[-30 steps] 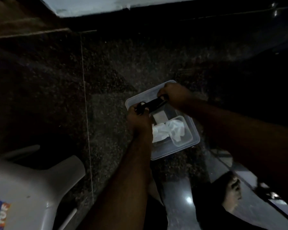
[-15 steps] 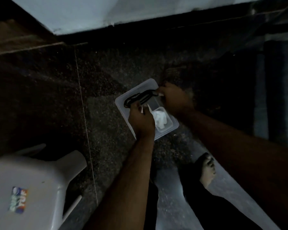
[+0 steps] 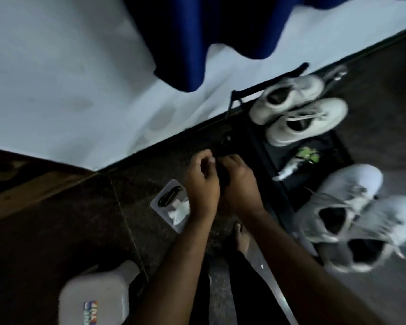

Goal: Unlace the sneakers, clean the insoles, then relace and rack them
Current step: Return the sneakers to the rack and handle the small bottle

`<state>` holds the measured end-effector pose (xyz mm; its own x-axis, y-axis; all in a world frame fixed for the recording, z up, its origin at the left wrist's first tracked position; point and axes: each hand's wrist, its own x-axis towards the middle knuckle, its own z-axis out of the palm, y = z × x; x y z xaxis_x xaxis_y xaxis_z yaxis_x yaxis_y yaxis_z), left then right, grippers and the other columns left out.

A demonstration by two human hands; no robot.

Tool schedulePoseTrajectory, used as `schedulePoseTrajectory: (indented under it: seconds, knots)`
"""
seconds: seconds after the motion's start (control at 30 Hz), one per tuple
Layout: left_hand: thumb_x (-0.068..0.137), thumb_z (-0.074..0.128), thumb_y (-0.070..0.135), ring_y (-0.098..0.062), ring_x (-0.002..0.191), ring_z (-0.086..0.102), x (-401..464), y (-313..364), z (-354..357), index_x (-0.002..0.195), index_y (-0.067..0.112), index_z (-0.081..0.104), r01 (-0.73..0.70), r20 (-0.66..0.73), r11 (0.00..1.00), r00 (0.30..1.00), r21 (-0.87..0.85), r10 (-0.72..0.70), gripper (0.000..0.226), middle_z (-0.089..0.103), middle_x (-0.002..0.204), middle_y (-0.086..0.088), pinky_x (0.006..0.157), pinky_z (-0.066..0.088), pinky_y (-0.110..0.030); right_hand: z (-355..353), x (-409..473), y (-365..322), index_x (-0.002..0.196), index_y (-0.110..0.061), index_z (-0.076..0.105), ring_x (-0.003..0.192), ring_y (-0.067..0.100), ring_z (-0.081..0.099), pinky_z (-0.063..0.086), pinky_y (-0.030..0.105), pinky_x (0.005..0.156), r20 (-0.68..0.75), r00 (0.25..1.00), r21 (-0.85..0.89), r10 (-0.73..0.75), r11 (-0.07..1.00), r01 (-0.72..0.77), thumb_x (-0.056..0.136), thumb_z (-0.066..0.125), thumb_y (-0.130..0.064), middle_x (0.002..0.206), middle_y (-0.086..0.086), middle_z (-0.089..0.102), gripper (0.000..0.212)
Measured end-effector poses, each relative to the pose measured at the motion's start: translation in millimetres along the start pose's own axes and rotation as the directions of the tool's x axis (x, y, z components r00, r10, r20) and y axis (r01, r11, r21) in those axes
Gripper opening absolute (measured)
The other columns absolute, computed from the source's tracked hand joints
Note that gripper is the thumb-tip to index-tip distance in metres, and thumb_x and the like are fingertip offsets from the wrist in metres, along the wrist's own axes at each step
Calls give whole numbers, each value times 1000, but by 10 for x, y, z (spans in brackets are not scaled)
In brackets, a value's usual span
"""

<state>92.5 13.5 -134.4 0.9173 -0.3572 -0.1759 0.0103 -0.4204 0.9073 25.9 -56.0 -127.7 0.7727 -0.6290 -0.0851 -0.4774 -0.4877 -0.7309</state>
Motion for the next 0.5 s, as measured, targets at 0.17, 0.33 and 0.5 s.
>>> schedulePoseTrajectory:
  seconds: [0.17,0.33,0.5]
  knots:
    - [98,60,14,-1,102,65,-370,1078,427,117,14,68,-54,142,992,987,-118,71,20,71,109,5,89,51,-16,-1079,-133,0,102,-19,66,81,20,60,45,30,66,-216,972,29,91,996,-87,91,61,-26,96,-1,57,15]
    - [97,61,10,-5,96,68,-520,1376,989,112,9,69,-81,251,990,962,-112,107,17,73,105,-1,86,55,-20,-1617,-153,422,103,-21,68,81,25,63,52,38,64,-269,947,-6,176,983,-184,84,56,-34,99,3,61,26]
    - [97,62,7,-6,94,65,-571,1223,1435,113,1,68,-53,324,998,944,-43,64,18,73,107,-11,77,46,-4,-1815,-76,1215,104,-19,67,91,32,65,54,41,76,-169,912,-125,375,909,-397,71,67,-10,102,9,67,34]
